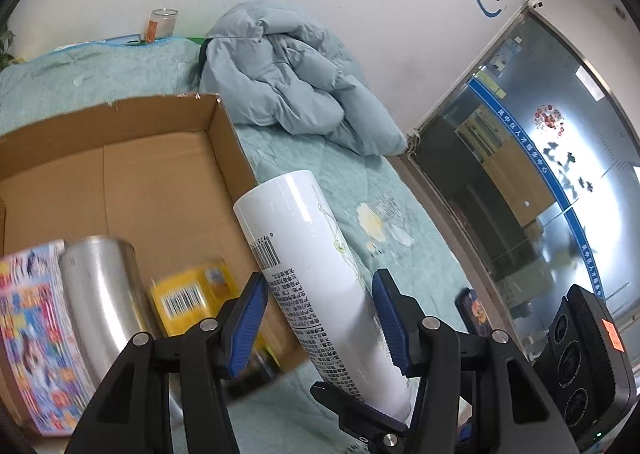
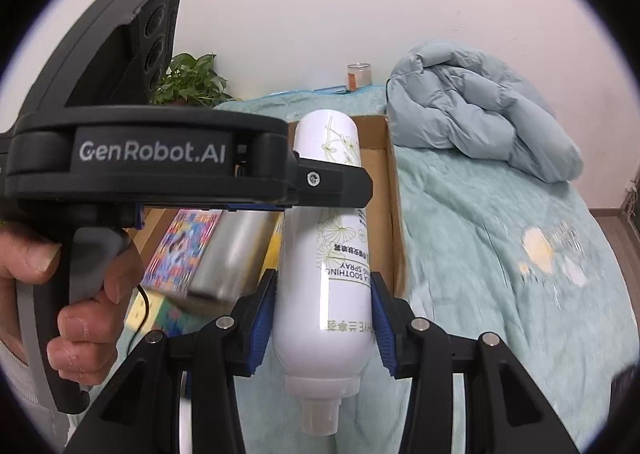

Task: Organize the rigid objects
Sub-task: 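Lift the spray bottle and stand it upright beside the jar, then open both grippers and move toward the white handheld fan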

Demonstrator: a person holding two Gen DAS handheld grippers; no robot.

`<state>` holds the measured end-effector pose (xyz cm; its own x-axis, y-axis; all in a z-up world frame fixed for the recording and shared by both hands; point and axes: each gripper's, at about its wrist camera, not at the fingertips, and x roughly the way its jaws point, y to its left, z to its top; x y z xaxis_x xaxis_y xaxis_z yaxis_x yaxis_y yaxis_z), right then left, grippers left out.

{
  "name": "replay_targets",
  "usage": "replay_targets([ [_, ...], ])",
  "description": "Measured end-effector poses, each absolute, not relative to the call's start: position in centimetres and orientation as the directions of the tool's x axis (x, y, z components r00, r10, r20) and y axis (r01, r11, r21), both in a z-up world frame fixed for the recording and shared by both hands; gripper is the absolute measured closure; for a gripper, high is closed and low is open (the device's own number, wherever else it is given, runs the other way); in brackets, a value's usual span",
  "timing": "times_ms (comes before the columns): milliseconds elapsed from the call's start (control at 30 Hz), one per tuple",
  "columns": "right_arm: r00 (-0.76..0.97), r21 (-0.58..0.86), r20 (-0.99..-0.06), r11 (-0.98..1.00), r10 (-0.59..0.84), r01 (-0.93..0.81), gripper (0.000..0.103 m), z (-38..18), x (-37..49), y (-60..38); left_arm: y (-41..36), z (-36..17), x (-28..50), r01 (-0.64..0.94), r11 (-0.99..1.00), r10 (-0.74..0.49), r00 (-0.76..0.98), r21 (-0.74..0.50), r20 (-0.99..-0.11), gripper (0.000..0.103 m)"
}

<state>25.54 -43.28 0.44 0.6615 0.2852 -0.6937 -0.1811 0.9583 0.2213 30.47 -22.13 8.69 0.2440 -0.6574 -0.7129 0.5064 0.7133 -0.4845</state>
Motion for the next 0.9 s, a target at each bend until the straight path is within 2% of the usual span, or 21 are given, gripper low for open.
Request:
replay_targets([
  [300, 0.592, 0.235, -0.752, 0.957, 0.289, -0.168, 0.060, -3.1, 32.8, -43.1, -24.3, 3.5, 38.6, 0.481, 0.742, -0.607, 0.189, -0.466, -0.772, 0.052],
  [500, 0.558, 0.225, -0.785, 0.963, 0.270, -0.150, 0.059, -6.8, 33.5, -43.3, -26.2, -1.3, 39.4, 0.458, 0.751, -0.583, 0.124, -0.475, -0.803, 0.053],
  [700, 0.584, 0.190, -0.776, 0.971, 0.237, -0.142, 0.059, -6.2, 31.6, -43.8, -27.2, -3.4, 39.8, 0.460, 0.777, -0.528, 0.107, -0.429, -0.842, 0.059],
  [767, 0.589, 0.172, -0.776, 0.974, 0.228, -0.150, 0.062, -6.1, 30.8, -43.6, -27.4, -3.5, 39.9, 0.455, 0.778, -0.528, 0.101, -0.433, -0.843, 0.059],
  [867, 0.569, 0.130, -0.798, 0.979, 0.197, -0.156, 0.080, -6.5, 29.8, -42.9, -27.3, -3.3, 39.7, 0.456, 0.783, -0.519, 0.106, -0.423, -0.848, 0.058],
  [900, 0.561, 0.139, -0.803, 0.978, 0.202, -0.154, 0.080, -6.7, 29.8, -43.0, -27.2, -3.2, 39.7, 0.451, 0.790, -0.513, 0.112, -0.416, -0.851, 0.059],
])
